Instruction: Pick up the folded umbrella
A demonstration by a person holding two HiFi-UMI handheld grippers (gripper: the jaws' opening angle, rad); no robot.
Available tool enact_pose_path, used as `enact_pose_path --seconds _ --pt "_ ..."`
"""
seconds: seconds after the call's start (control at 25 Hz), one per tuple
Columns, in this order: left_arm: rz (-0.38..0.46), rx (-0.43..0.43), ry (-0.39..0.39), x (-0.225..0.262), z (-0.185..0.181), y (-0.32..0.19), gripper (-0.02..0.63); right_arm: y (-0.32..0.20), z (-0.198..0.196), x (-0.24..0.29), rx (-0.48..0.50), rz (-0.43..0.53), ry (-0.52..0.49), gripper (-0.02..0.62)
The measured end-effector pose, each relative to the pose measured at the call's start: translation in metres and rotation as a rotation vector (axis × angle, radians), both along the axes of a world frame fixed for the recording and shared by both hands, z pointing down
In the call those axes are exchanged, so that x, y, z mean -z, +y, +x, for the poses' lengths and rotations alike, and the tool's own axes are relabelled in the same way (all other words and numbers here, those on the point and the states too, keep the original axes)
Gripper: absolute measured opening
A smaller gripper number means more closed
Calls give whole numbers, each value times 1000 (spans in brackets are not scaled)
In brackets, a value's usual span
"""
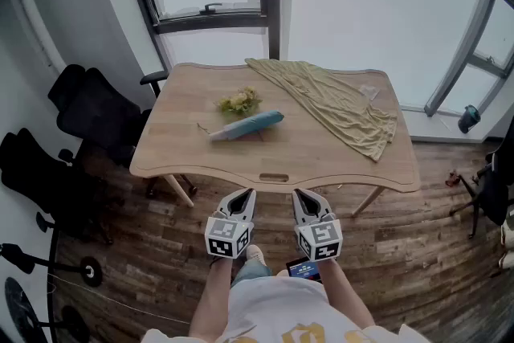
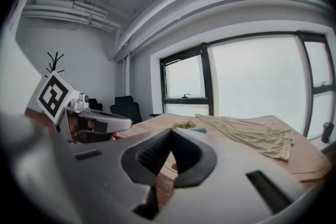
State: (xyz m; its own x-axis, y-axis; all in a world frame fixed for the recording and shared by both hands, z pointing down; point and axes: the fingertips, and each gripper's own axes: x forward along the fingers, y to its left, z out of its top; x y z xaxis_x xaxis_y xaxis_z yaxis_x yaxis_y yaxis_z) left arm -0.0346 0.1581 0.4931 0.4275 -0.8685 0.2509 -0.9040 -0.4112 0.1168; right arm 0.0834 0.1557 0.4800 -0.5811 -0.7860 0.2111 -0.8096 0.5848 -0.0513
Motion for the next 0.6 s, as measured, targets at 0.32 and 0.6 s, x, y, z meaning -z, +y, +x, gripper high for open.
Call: enact_pose_path --seconds 0.32,0.6 --pt "-8 -1 45 4 -1 3 20 4 0 0 16 -11 -7 11" --pt "-2 -22 131 16 -4 6 20 2 0 2 15 -10 -42 11"
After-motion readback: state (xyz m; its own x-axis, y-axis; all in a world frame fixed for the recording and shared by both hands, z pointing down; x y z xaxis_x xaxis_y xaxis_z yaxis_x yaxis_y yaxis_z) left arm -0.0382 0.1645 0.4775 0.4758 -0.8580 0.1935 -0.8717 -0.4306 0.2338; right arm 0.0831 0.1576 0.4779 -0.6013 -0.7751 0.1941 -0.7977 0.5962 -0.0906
